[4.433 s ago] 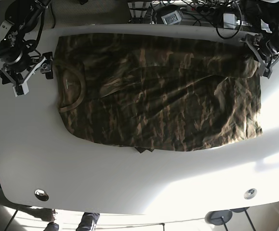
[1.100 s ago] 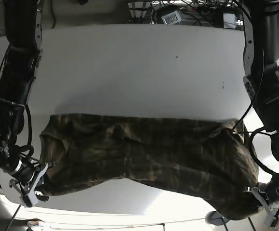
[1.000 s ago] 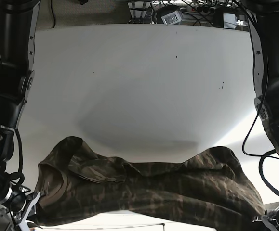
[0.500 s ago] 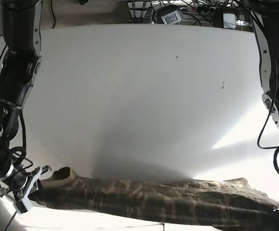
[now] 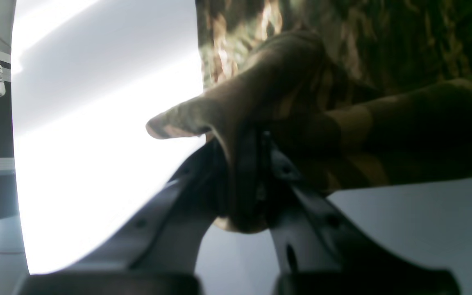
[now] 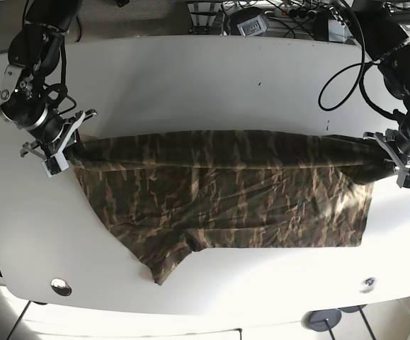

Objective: Fold the T-shirt properly
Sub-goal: 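Lay the shirt flat and release it with both grippers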

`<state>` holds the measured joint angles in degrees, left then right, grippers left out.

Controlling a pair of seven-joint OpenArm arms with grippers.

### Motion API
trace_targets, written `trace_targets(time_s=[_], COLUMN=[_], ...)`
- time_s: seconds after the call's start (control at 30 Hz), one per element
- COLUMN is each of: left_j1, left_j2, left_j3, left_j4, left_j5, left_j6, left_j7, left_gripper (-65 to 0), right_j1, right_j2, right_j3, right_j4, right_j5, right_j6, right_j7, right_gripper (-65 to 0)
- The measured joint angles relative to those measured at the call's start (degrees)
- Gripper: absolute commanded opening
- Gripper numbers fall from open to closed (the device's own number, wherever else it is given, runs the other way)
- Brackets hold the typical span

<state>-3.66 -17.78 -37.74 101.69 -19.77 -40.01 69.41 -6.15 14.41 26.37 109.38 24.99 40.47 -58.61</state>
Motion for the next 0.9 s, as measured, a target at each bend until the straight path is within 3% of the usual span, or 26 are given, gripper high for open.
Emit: trace_targets(time_s=[0.17,0.33,0.37,0.4,0.47,0.53,0.6,0.67,0.77,0.9], left_j1=[7.65,11.91,12.48,12.9,13.35,13.81,15.04,15.39,16.72,17.09], left_j2=[0.33,0.46,0.44,0.42,0.26,0.11,-0.02,0.07,-0.57,-1.18], left_j3=[-4.48,-4.48,-4.48,-4.44,-4.44,-4.66,-4.66,-5.11,-12.26,-12.0], left_j4=[0.17,0.15,0.15,0.15,0.15,0.17,0.39,0.81,5.4,5.14], left_j5=[-0.81,-1.16,-1.03,-1.03,-0.2,0.46,0.42,-0.28,-10.14,-11.3], left_j6=[-0.13,-0.17,-0.17,-0.17,-0.15,-0.13,-0.11,-0.11,-0.11,0.04], left_j7=[-0.57,-1.09,-1.05,-1.05,-0.83,-0.48,-0.5,0.0,-1.31,-0.17], left_gripper=[-65.0,-65.0,-61.5,-55.1,-34.0,-21.0,-19.4,-19.9,-19.9,-19.9], right_j1=[-9.16,-16.72,-17.7,-18.53,-19.91,-20.9,-21.79,-23.54,-24.48,-23.74], right_j2=[-0.83,-1.09,-1.14,-1.11,-0.94,-0.72,-0.76,-0.57,0.87,1.6], right_j3=[2.08,3.67,3.67,3.67,3.96,4.09,4.35,7.76,9.84,8.44], right_j4=[0.13,0.11,0.11,0.11,0.11,0.13,0.13,0.79,1.09,1.14], right_j5=[1.09,0.96,0.96,0.94,0.24,-0.63,1.01,8.09,12.81,14.05], right_j6=[0.11,0.09,0.09,0.09,-0.11,-0.39,-0.39,-0.35,-0.76,-0.76], right_j7=[0.5,0.96,0.96,0.96,0.87,0.63,0.44,0.46,-0.28,0.02], right_gripper=[-62.8,-62.3,-61.7,-59.0,-43.4,-27.3,-14.1,-7.5,-7.5,-7.5])
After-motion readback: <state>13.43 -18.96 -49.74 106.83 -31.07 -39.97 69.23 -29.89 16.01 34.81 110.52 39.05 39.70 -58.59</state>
